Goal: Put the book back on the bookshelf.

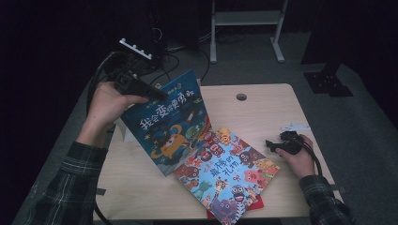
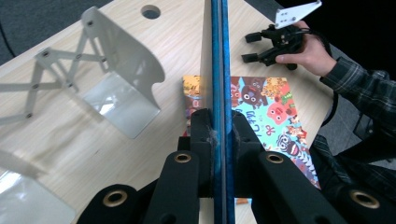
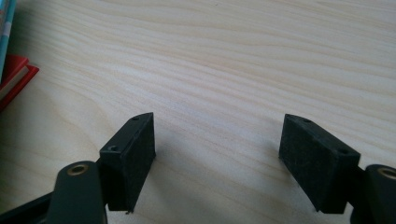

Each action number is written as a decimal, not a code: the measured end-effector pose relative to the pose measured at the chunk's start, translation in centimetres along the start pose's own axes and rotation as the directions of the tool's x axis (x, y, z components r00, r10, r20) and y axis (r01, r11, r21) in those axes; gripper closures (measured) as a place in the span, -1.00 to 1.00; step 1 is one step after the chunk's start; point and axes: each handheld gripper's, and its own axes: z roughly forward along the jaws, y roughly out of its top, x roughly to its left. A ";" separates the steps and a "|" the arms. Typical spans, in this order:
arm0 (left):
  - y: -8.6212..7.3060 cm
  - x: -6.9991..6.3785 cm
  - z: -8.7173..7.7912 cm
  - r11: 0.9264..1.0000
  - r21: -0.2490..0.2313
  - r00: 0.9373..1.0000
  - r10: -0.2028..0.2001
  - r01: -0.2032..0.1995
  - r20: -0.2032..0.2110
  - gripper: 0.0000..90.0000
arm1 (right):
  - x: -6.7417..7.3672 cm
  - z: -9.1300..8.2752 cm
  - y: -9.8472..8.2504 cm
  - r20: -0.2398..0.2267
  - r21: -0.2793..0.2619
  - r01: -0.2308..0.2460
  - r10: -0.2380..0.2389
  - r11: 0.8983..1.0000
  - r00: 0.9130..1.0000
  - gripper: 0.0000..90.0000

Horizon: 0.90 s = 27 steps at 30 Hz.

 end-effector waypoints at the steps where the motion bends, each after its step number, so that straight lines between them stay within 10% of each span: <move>1: -0.2 0.2 -0.1 1.000 0.000 1.000 -0.005 0.005 -0.003 0.84 | 0.0 0.0 0.0 0.000 0.000 0.000 0.000 1.000 1.000 -0.43; 27: -6.2 4.8 -4.6 0.988 -0.047 0.982 -0.149 0.145 -0.114 0.84 | -0.1 0.2 0.1 0.019 0.013 -0.017 0.017 1.000 1.000 -0.66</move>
